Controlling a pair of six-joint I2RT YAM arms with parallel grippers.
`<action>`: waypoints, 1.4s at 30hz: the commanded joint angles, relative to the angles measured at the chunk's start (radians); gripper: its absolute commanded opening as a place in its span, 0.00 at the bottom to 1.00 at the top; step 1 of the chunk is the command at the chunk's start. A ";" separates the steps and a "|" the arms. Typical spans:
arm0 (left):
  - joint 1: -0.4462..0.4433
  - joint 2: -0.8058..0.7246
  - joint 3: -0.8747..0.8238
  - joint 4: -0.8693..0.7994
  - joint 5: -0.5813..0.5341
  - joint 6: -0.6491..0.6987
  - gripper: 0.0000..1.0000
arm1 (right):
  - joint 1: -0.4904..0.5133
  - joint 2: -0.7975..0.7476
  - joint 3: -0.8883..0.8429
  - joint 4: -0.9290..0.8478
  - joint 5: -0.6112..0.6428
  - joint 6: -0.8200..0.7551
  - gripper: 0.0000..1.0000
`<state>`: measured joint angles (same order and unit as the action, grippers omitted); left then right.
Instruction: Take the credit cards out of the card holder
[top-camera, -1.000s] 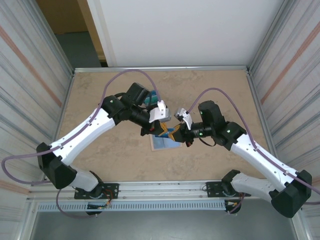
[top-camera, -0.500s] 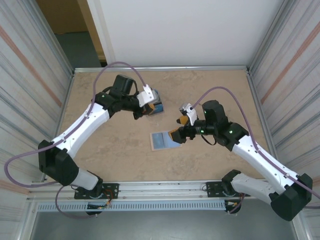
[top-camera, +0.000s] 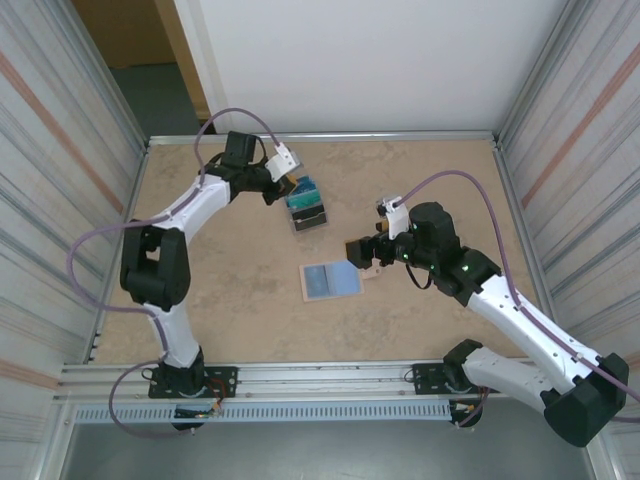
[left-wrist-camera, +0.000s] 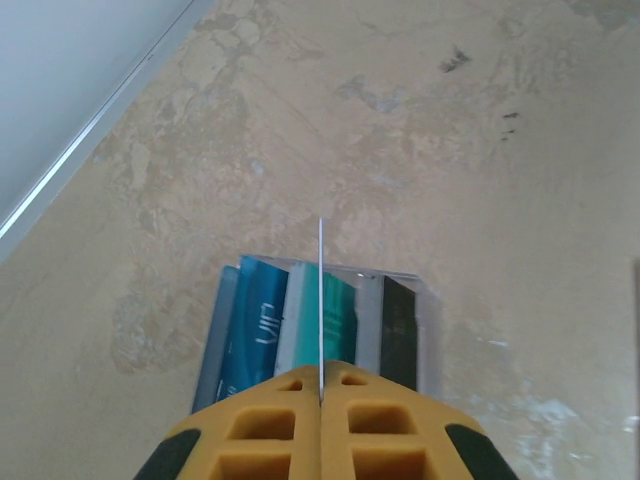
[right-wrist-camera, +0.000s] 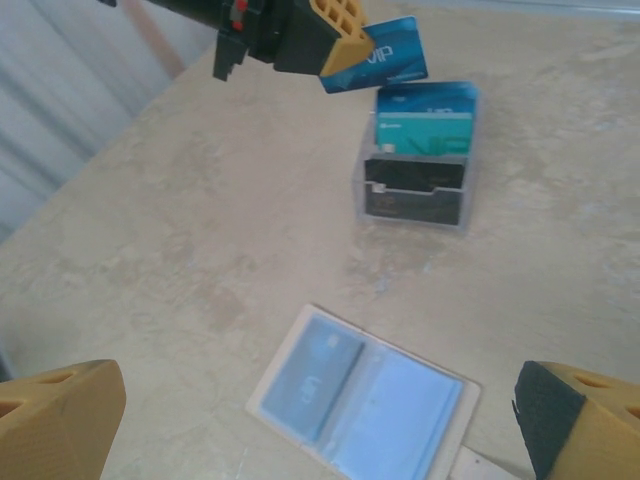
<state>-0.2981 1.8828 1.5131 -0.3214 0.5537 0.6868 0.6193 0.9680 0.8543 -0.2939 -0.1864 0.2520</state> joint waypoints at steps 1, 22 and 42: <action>0.001 0.051 0.082 -0.001 0.025 0.072 0.00 | 0.004 0.001 -0.017 0.030 0.104 0.067 0.99; 0.021 0.274 0.194 -0.004 -0.015 0.164 0.00 | 0.033 0.051 -0.001 0.033 0.175 0.099 0.99; 0.020 0.226 0.179 0.014 -0.037 0.149 0.22 | 0.058 0.091 0.014 0.029 0.177 0.092 0.99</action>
<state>-0.2871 2.1490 1.6867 -0.3153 0.5209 0.8383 0.6662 1.0523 0.8459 -0.2623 -0.0223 0.3332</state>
